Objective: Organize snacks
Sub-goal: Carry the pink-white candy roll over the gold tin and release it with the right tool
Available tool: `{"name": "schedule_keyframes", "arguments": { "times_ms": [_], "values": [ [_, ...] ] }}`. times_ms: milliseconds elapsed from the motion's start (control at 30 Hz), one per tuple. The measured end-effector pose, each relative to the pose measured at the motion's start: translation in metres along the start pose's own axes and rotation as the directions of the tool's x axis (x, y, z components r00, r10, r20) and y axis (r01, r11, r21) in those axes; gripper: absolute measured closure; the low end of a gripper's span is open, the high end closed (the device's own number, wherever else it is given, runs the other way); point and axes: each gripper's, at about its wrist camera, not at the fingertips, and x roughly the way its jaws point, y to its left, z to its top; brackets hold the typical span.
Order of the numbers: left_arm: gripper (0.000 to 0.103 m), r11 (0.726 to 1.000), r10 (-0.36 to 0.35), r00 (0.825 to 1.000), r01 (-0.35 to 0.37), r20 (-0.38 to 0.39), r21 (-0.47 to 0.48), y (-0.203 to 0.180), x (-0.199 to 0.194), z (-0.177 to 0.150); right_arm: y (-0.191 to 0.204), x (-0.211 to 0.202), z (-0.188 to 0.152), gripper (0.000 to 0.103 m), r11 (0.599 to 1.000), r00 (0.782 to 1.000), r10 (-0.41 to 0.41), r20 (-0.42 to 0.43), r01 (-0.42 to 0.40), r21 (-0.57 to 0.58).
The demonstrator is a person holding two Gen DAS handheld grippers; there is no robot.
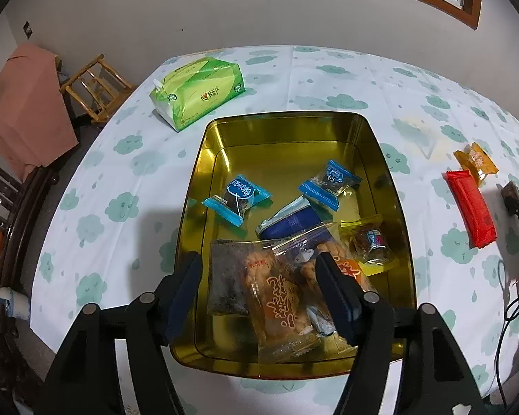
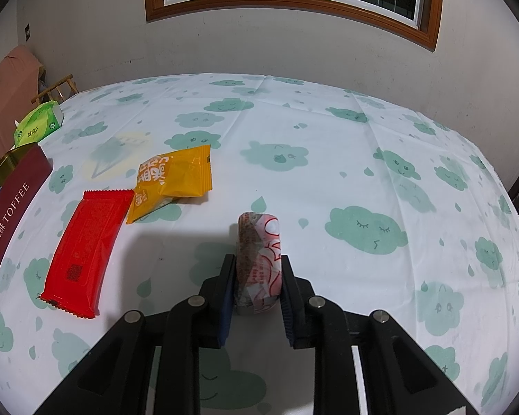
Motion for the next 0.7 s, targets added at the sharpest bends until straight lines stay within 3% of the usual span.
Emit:
{"name": "schedule_keyframes", "arguments": {
  "times_ms": [133, 400, 700],
  "values": [
    [0.032, 0.999, 0.034, 0.999, -0.034, 0.031, -0.006, -0.004, -0.008, -0.005, 0.002, -0.001, 0.0, 0.08, 1.0, 1.0, -0.014, -0.002, 0.014, 0.017],
    [0.03, 1.0, 0.017, 0.997, -0.015, 0.075, -0.017, -0.009, -0.021, -0.014, 0.012, -0.019, 0.007, 0.08, 0.999, 0.999, -0.049, 0.006, 0.049, 0.018],
    [0.03, 0.999, -0.024, 0.994, 0.029, 0.11, -0.043, -0.003, -0.029, -0.019, 0.04, -0.054, 0.013, 0.08, 1.0, 0.999, 0.014, 0.039, -0.015, 0.015]
  ]
}}
